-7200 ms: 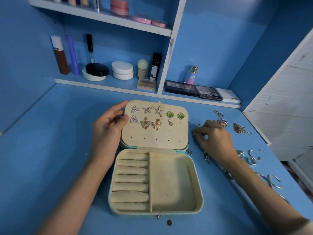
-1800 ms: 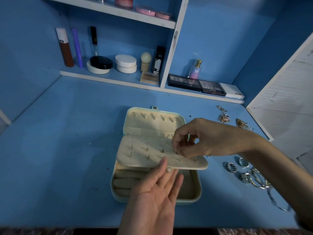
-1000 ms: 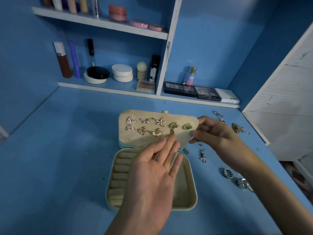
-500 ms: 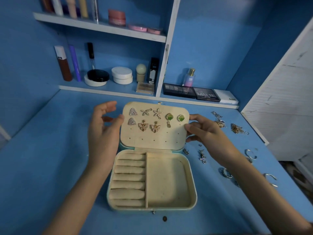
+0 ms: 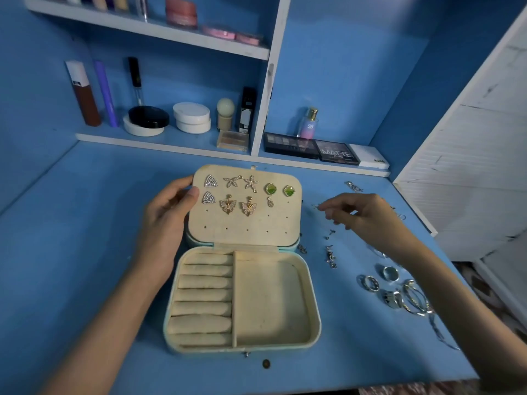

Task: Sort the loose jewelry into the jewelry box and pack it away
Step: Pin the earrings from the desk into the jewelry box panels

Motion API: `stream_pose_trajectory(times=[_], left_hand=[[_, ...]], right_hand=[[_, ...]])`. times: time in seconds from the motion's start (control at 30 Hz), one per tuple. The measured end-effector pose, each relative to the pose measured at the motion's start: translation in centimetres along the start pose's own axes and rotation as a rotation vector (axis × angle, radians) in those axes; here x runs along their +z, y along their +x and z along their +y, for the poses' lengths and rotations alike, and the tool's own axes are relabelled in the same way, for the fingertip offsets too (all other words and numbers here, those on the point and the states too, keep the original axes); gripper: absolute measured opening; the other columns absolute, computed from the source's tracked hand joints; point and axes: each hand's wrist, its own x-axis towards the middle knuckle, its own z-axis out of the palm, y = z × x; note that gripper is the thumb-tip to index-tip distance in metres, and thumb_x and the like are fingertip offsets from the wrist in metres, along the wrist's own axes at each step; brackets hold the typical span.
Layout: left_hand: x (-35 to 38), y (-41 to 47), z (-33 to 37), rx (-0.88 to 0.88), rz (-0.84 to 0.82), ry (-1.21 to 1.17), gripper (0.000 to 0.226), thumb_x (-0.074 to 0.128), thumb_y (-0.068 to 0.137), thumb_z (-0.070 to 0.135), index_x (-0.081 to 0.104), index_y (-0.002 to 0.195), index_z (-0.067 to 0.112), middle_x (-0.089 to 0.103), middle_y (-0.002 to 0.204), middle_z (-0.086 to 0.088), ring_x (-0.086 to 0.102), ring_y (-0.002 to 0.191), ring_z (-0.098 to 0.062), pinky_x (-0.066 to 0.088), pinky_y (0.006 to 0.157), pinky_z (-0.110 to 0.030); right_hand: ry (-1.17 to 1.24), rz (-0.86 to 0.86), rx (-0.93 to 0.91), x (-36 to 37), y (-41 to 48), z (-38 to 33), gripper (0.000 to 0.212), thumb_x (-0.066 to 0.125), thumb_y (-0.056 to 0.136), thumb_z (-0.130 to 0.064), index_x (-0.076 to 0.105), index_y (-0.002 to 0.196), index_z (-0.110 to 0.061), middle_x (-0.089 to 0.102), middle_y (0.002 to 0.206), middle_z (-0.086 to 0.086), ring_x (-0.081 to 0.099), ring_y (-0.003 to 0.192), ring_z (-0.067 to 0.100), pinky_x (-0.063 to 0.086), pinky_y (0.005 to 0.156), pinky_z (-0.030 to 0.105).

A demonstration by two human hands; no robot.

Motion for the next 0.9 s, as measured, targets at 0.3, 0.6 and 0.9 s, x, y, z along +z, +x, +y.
stream_pose_trajectory(times=[0.3,0.6,0.9], left_hand=[[-0.1,0.3,-0.4,-0.001,0.022,-0.008,0.023,0.054,0.092,0.006,0.067,0.095,0.025,0.068,0.091,0.007,0.063,0.078,0.002,0.049,0.071,-0.011],[-0.2,0.4,-0.4,-0.018,0.024,-0.013,0.023,0.055,0.092,0.006,0.067,0.096,0.025,0.069,0.089,0.009,0.063,0.079,0.000,0.049,0.072,-0.013],[-0.3,0.3,-0.3,-0.037,0.015,-0.006,0.023,0.054,0.093,0.008,0.067,0.098,0.026,0.069,0.094,0.006,0.063,0.085,-0.004,0.049,0.073,-0.016]], right_hand=[[-0.218,-0.039,-0.129,1.7,-0.7,0.6,0.012,0.068,0.082,-0.006,0.075,0.088,-0.013,0.070,0.080,-0.004,0.060,0.075,0.008,0.038,0.065,0.004],[-0.232,-0.069,-0.141,4.0,0.3,0.1,0.013,0.066,0.080,-0.004,0.073,0.087,-0.013,0.066,0.080,0.003,0.055,0.069,0.012,0.046,0.070,0.024],[0.054,0.101,0.038,3.3,0.3,0.0,0.022,0.063,0.081,0.000,0.065,0.073,-0.020,0.069,0.073,0.004,0.062,0.065,0.017,0.051,0.065,0.026]])
